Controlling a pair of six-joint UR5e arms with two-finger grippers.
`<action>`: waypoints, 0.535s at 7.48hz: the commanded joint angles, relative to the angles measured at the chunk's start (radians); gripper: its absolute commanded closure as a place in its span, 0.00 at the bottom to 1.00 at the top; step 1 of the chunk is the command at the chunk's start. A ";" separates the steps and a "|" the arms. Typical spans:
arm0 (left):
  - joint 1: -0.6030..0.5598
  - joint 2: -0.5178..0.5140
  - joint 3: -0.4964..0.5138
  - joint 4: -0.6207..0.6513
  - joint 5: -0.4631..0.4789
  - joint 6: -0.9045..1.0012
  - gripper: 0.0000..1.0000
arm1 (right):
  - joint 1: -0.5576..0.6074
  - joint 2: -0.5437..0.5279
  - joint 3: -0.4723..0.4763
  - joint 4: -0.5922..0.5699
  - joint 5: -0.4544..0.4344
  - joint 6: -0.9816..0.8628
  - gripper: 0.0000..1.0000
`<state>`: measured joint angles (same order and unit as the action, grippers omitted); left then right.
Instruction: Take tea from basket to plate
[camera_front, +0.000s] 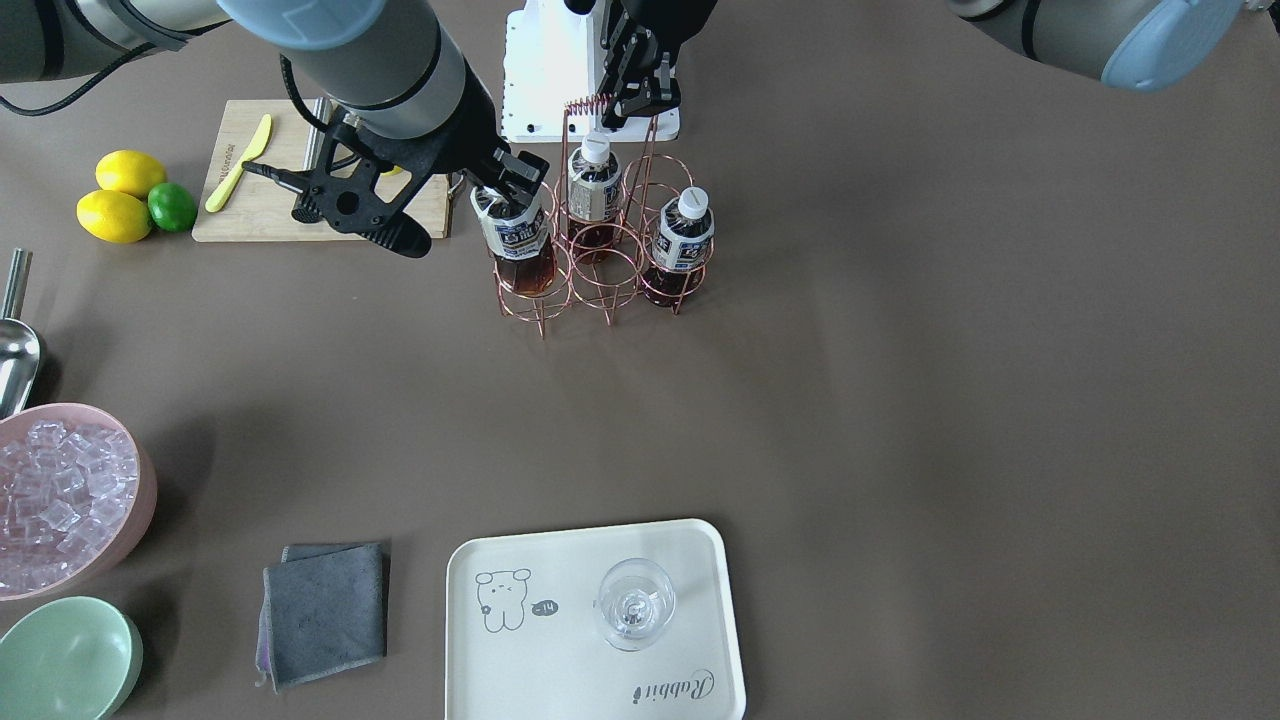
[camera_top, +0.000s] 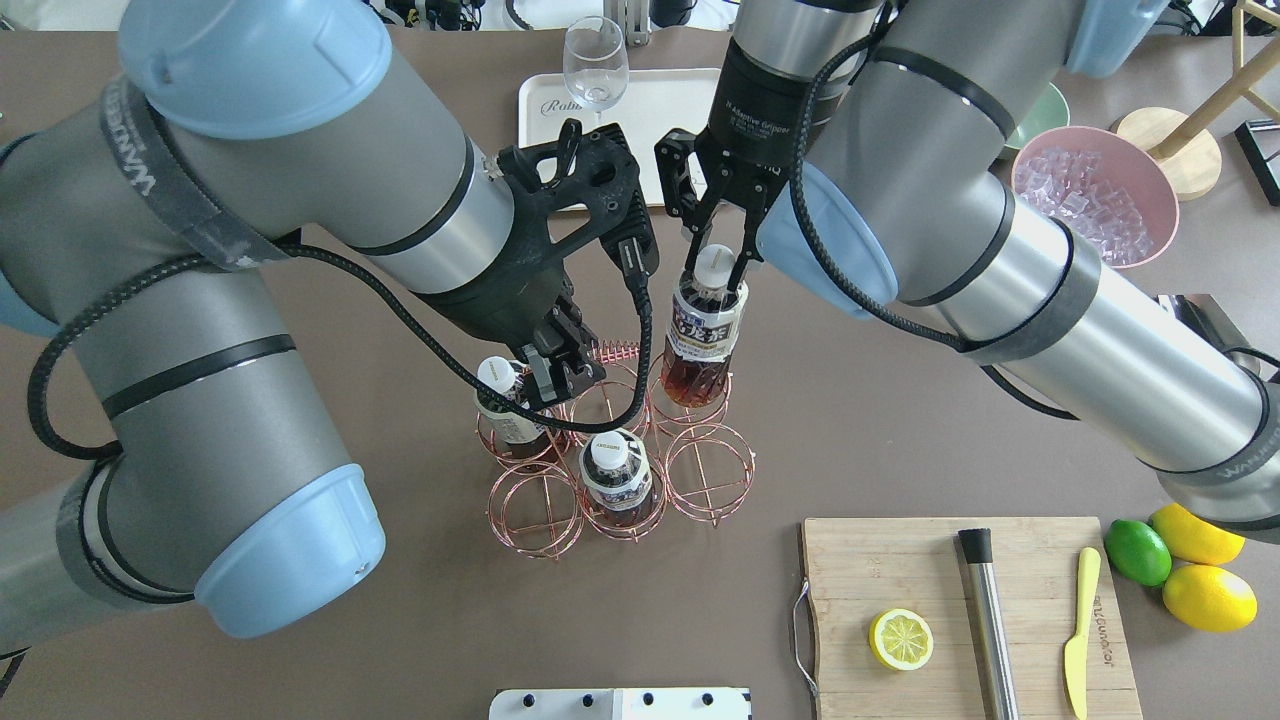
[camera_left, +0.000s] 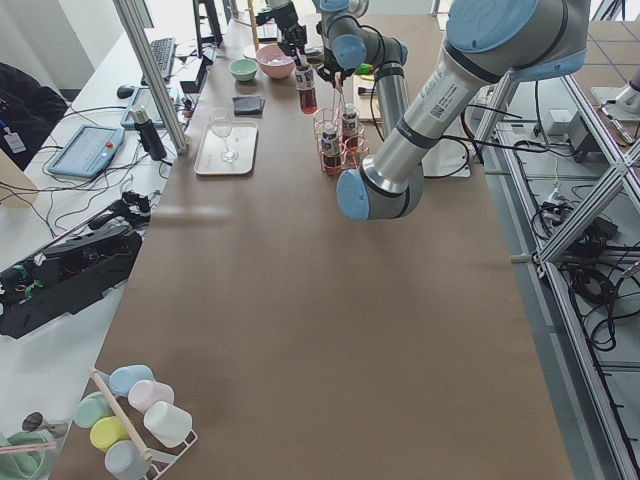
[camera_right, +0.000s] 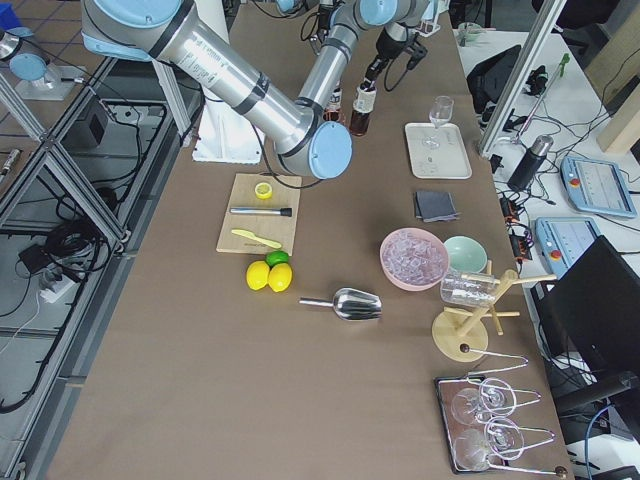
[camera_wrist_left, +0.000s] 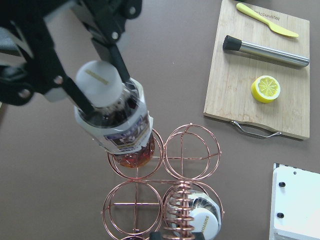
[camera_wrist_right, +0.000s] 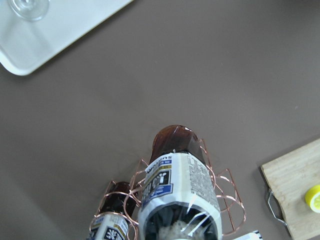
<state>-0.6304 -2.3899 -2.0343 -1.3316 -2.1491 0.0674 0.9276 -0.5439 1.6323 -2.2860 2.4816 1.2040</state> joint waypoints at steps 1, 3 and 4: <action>-0.002 0.000 0.000 0.002 0.000 0.000 1.00 | 0.126 0.180 -0.391 0.040 0.000 -0.313 1.00; -0.061 -0.006 -0.014 0.014 -0.003 0.006 1.00 | 0.163 0.176 -0.568 0.307 0.002 -0.334 1.00; -0.077 0.003 -0.039 0.018 -0.005 0.006 1.00 | 0.174 0.174 -0.653 0.427 0.002 -0.354 1.00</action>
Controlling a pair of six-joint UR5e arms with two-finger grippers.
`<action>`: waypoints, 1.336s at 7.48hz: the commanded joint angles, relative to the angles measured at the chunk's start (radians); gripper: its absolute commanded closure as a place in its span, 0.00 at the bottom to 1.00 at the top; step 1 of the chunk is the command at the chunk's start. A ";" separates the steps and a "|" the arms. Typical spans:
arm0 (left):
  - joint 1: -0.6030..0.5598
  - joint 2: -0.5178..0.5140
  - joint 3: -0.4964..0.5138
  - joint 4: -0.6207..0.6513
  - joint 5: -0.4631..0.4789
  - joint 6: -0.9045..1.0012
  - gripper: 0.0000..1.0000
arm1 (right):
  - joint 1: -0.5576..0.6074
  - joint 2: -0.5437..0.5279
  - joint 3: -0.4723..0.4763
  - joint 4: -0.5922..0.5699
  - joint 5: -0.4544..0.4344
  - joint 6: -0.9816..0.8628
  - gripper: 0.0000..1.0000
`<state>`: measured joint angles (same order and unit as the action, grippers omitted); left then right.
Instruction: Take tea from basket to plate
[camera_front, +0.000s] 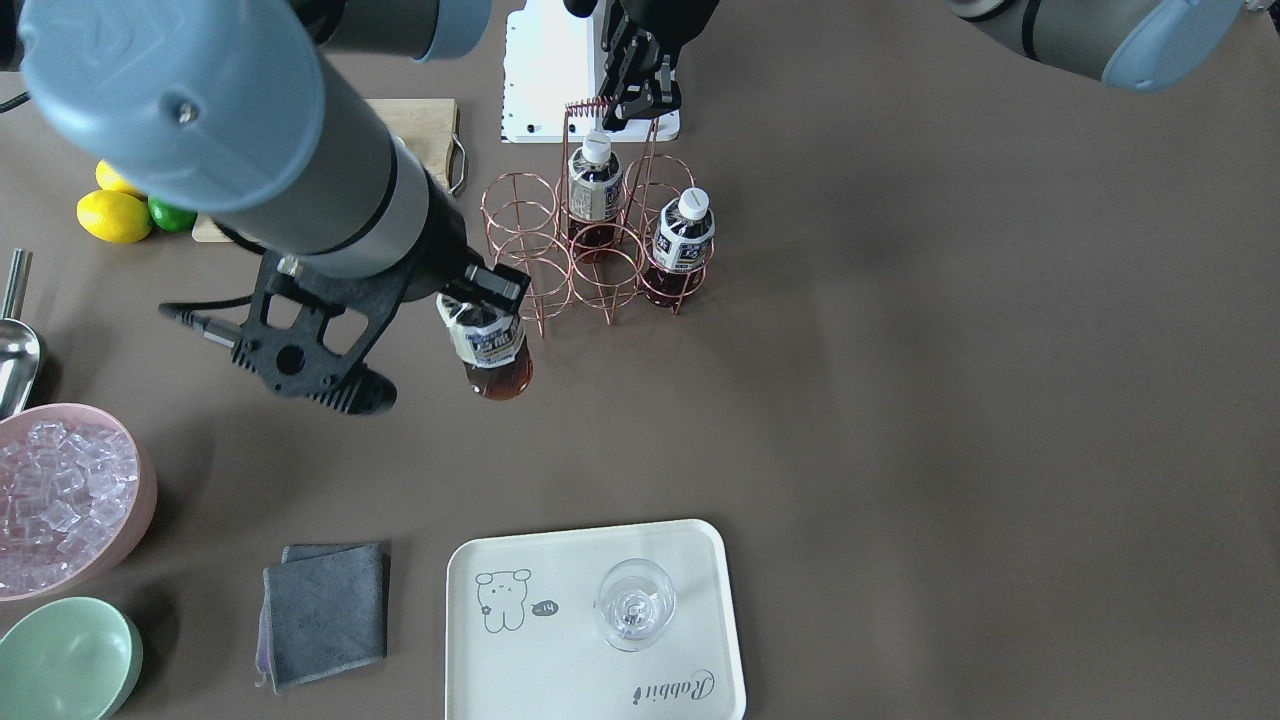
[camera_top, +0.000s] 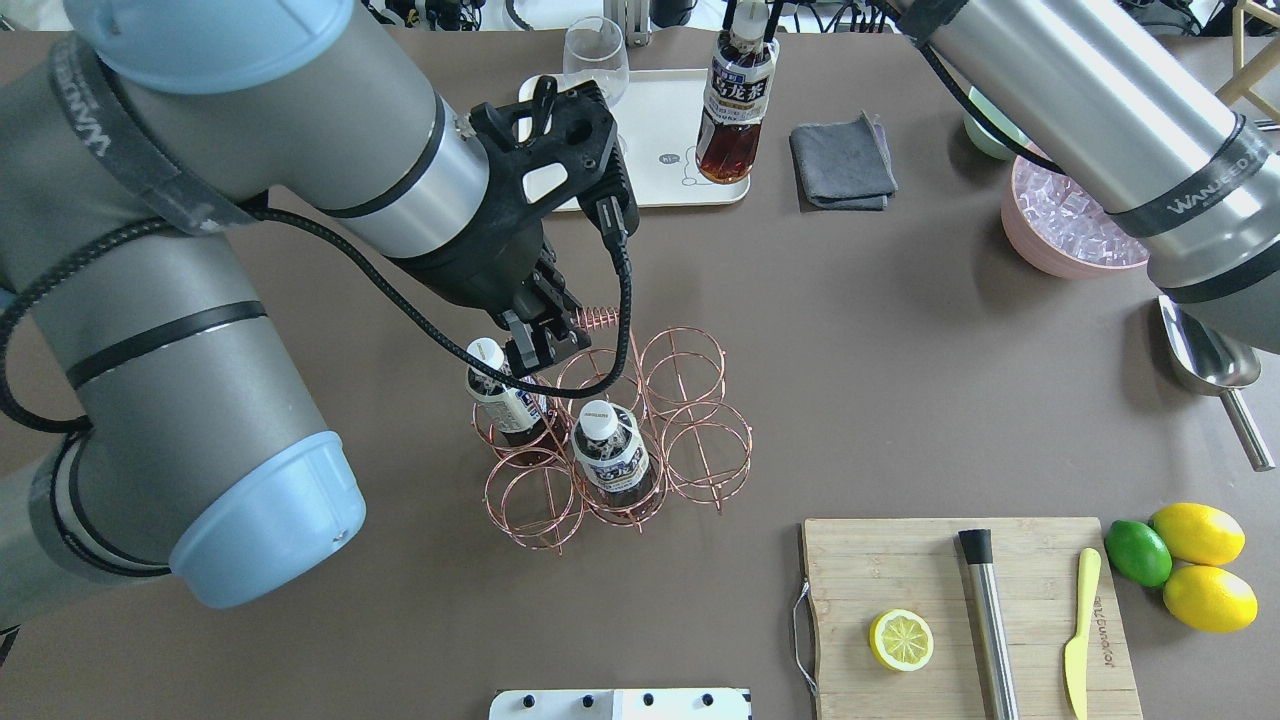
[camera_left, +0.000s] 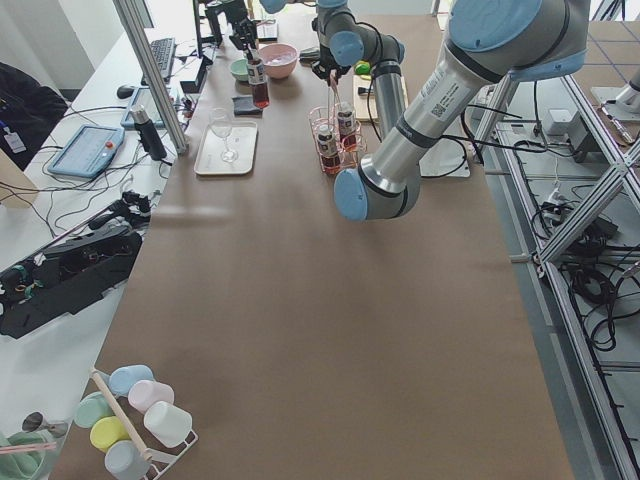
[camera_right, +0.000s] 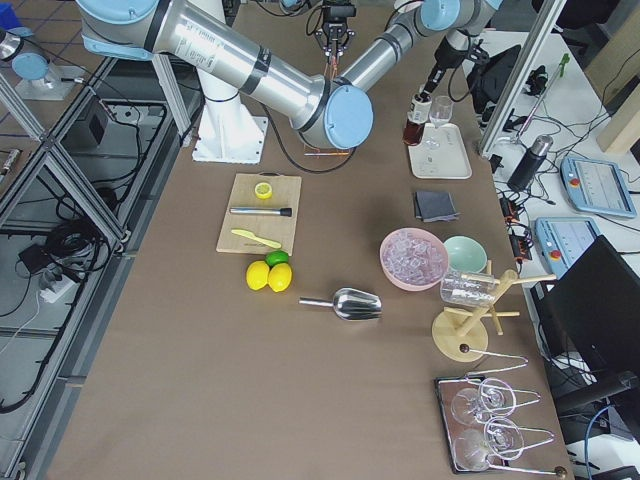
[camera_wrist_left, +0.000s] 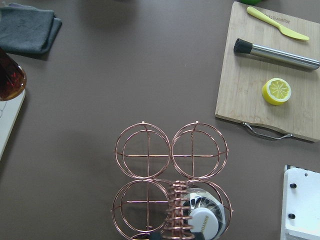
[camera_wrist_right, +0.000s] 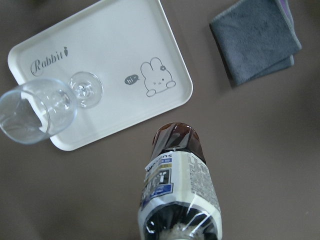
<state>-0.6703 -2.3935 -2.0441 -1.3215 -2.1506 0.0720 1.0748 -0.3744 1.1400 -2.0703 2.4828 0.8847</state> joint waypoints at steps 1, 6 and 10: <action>-0.037 0.011 -0.047 0.010 -0.005 0.000 1.00 | 0.031 0.006 -0.230 0.289 -0.001 -0.065 1.00; -0.271 0.008 -0.045 0.111 -0.113 0.113 1.00 | -0.030 0.064 -0.360 0.453 -0.154 -0.148 1.00; -0.582 0.169 0.023 0.153 -0.216 0.404 1.00 | -0.061 0.100 -0.471 0.584 -0.213 -0.153 1.00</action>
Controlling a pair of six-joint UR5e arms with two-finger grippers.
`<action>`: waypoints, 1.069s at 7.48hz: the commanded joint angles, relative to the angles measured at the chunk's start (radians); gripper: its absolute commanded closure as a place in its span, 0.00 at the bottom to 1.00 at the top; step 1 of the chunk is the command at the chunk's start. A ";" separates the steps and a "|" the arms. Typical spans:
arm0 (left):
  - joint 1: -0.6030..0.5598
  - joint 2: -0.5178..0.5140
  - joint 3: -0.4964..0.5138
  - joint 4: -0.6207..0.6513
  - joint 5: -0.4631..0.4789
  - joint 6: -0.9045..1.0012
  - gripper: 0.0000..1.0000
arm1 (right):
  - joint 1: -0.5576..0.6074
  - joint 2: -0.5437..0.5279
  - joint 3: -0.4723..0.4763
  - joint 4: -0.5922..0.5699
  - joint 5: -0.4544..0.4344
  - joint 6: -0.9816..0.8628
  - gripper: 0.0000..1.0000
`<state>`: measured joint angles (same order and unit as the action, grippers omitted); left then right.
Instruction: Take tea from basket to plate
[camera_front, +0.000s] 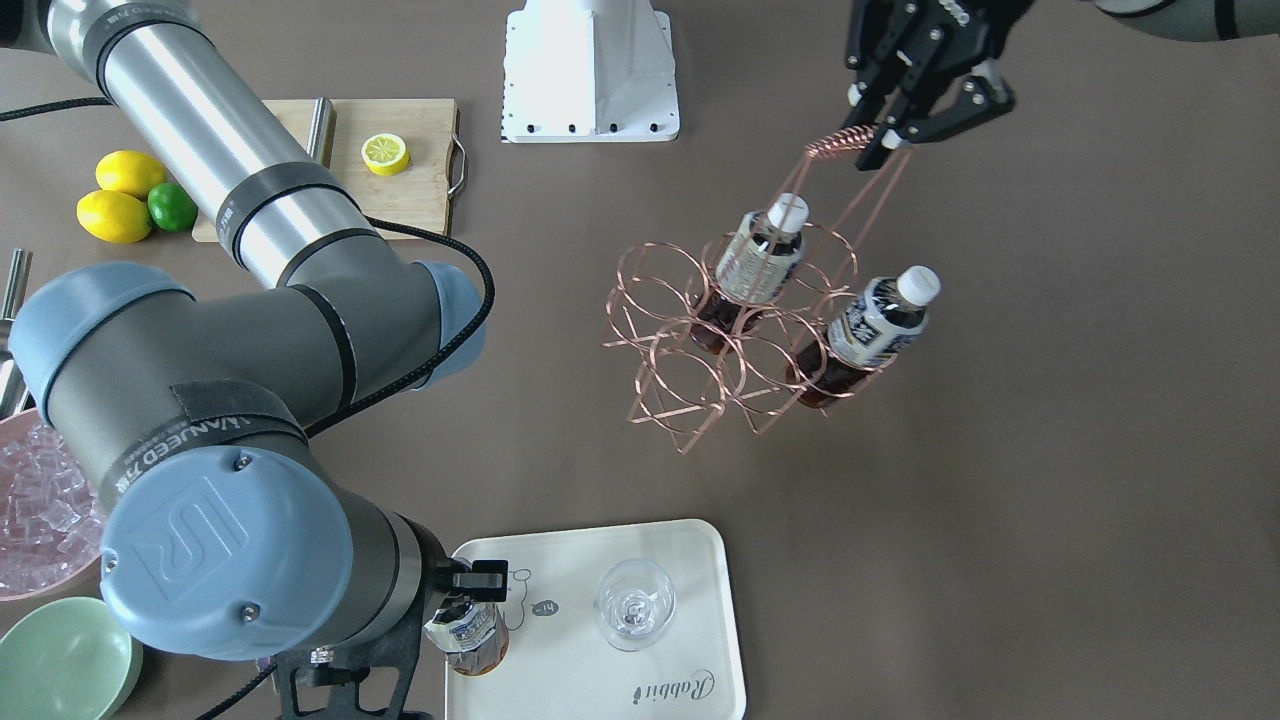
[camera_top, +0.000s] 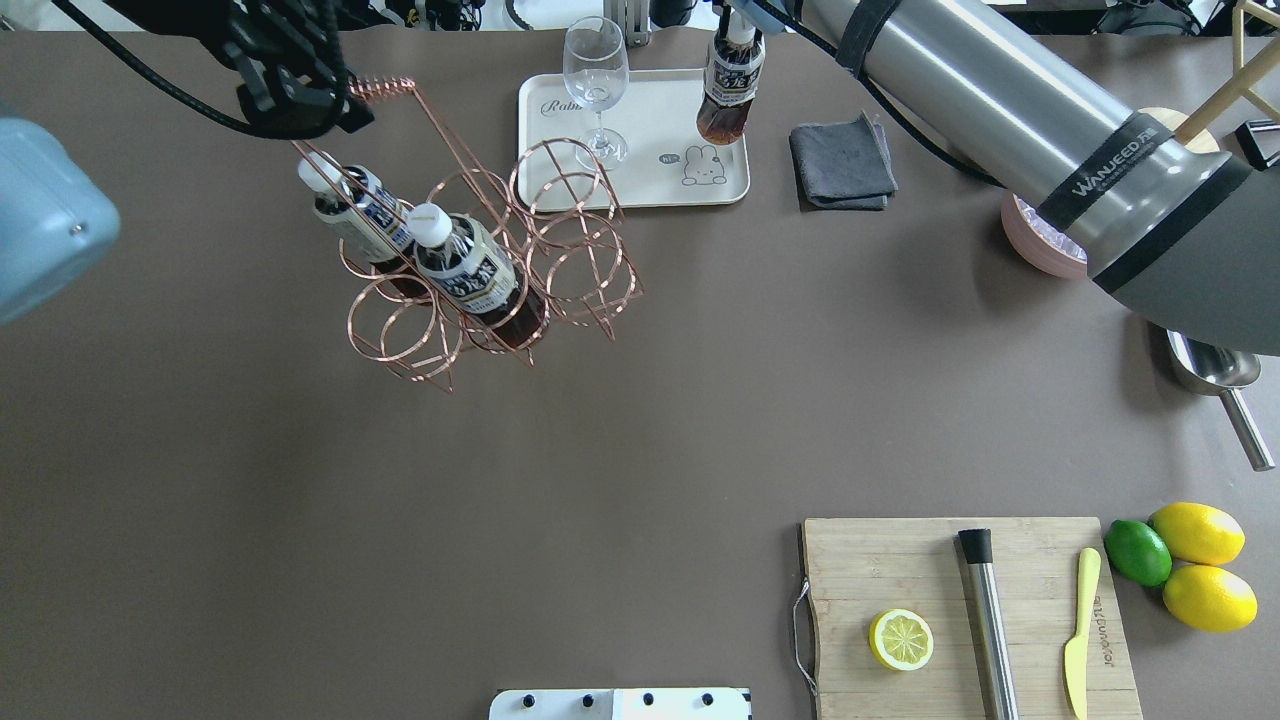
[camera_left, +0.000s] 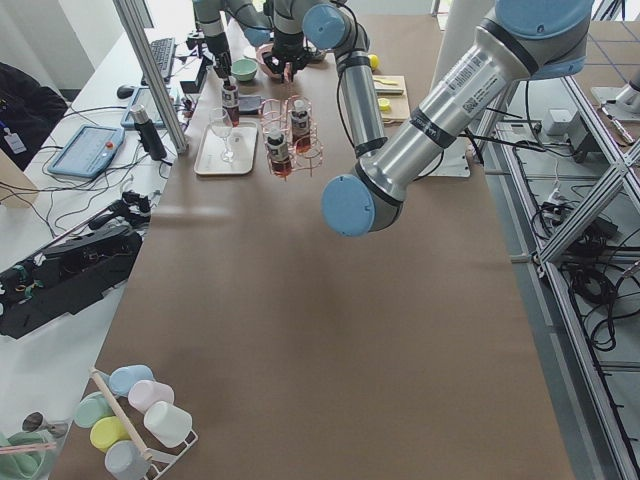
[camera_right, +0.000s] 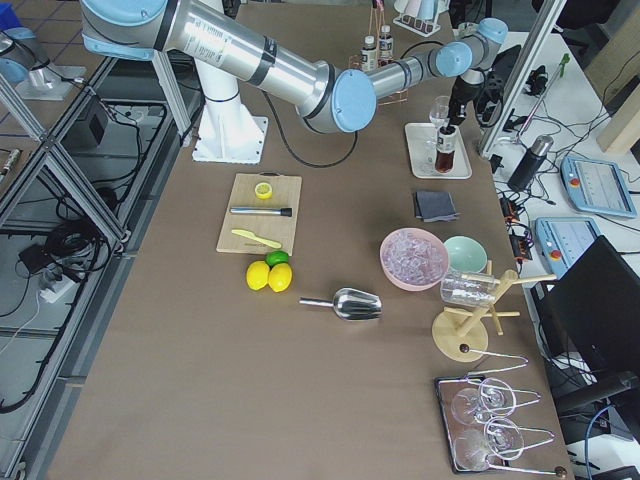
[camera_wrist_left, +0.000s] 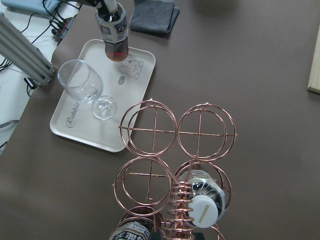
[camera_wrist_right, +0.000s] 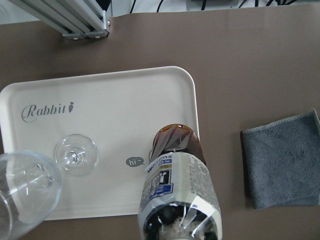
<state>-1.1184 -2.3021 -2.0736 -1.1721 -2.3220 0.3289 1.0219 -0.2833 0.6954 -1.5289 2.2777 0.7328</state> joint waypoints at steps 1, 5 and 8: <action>-0.191 0.110 0.093 0.003 -0.045 0.251 1.00 | -0.016 0.016 -0.027 0.041 -0.007 -0.001 1.00; -0.377 0.171 0.271 -0.006 -0.037 0.574 1.00 | -0.039 0.032 -0.027 0.033 -0.010 -0.025 1.00; -0.443 0.168 0.499 -0.258 -0.036 0.630 1.00 | -0.042 0.030 -0.030 0.030 -0.018 -0.033 0.66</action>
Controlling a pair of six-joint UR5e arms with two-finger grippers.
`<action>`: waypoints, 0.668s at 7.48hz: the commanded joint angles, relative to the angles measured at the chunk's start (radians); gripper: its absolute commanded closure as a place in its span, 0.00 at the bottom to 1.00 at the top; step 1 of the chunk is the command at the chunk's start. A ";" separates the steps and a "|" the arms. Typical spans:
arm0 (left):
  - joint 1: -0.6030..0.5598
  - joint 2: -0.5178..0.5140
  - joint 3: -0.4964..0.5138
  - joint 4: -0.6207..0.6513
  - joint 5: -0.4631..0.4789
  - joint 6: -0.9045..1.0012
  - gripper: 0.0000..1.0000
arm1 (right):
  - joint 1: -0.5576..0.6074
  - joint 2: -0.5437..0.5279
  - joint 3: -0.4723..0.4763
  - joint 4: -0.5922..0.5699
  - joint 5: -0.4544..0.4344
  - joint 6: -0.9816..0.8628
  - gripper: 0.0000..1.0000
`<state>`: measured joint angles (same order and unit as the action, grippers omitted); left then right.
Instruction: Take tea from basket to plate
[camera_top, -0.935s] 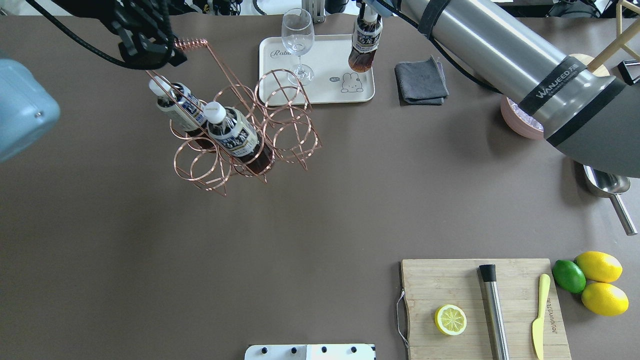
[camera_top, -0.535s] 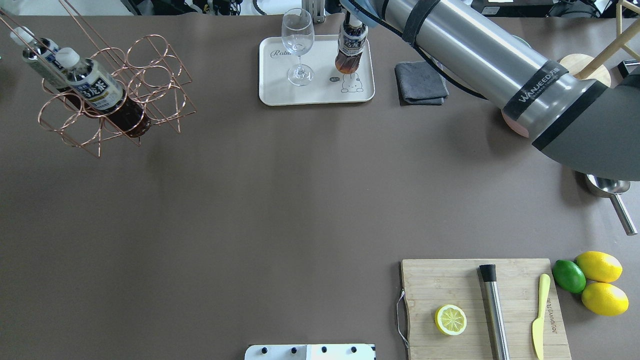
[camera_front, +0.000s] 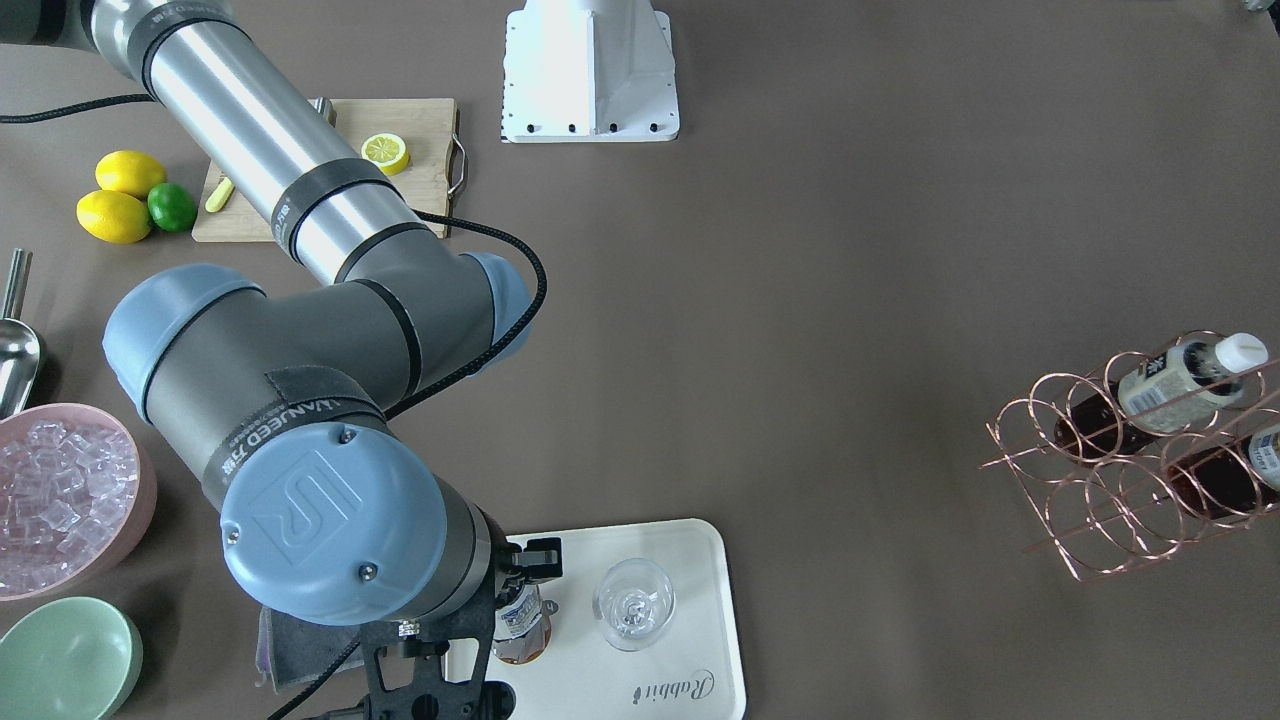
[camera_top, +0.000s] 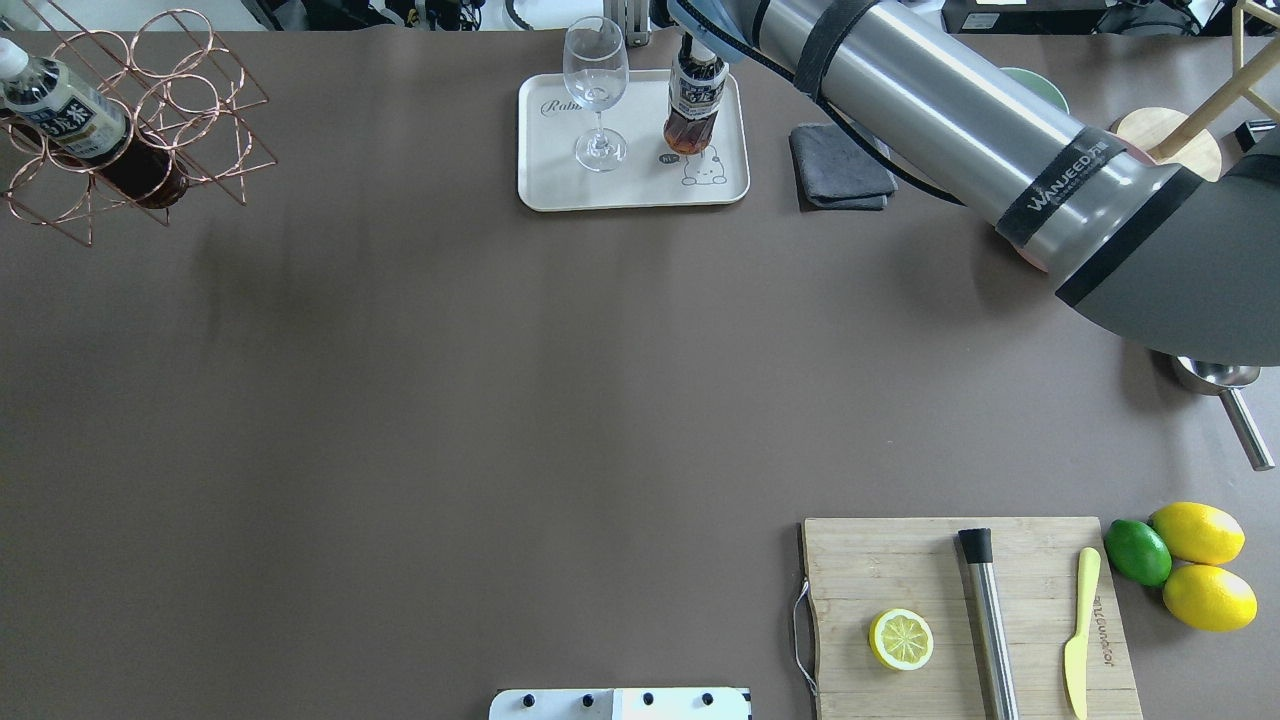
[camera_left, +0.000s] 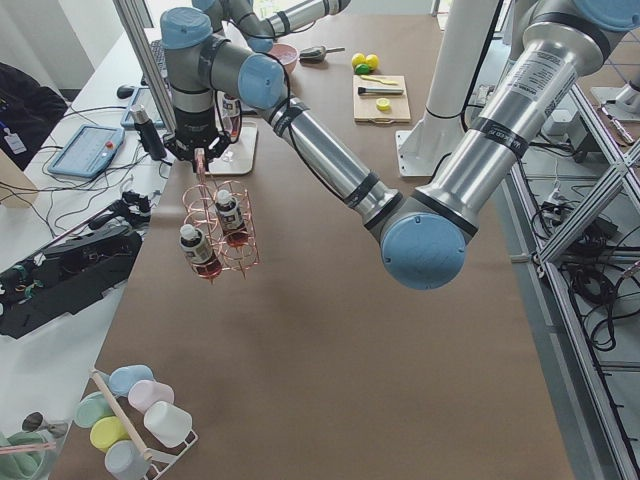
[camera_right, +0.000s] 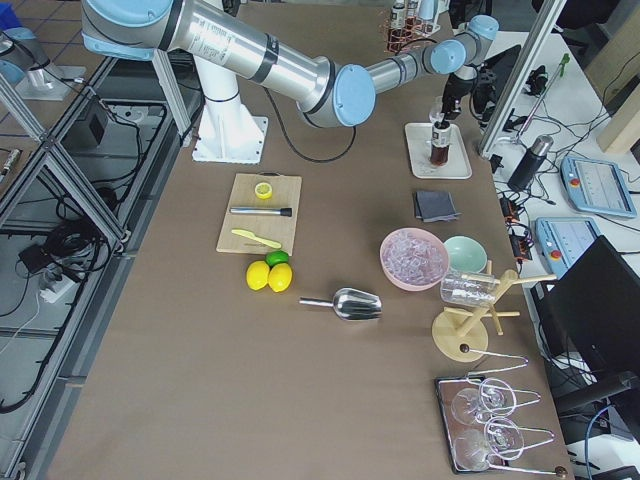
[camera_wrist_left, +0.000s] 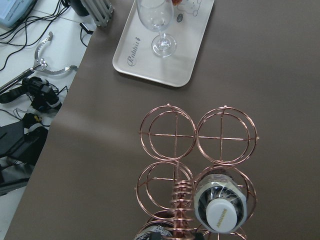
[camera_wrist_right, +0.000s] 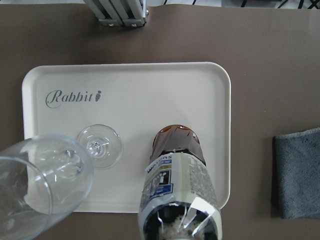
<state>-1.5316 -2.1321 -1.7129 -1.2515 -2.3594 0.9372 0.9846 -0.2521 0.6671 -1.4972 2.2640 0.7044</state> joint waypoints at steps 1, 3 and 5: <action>-0.022 -0.012 0.174 -0.236 0.002 0.022 1.00 | -0.007 -0.001 -0.001 -0.002 -0.004 -0.011 0.50; 0.017 -0.045 0.179 -0.262 0.092 0.043 1.00 | -0.006 -0.001 -0.001 -0.002 -0.006 -0.025 0.36; 0.051 -0.060 0.237 -0.369 0.132 0.045 1.00 | 0.006 0.000 0.009 -0.003 -0.003 -0.037 0.33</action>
<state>-1.5093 -2.1780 -1.5211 -1.5305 -2.2755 0.9762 0.9819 -0.2531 0.6669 -1.4988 2.2585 0.6776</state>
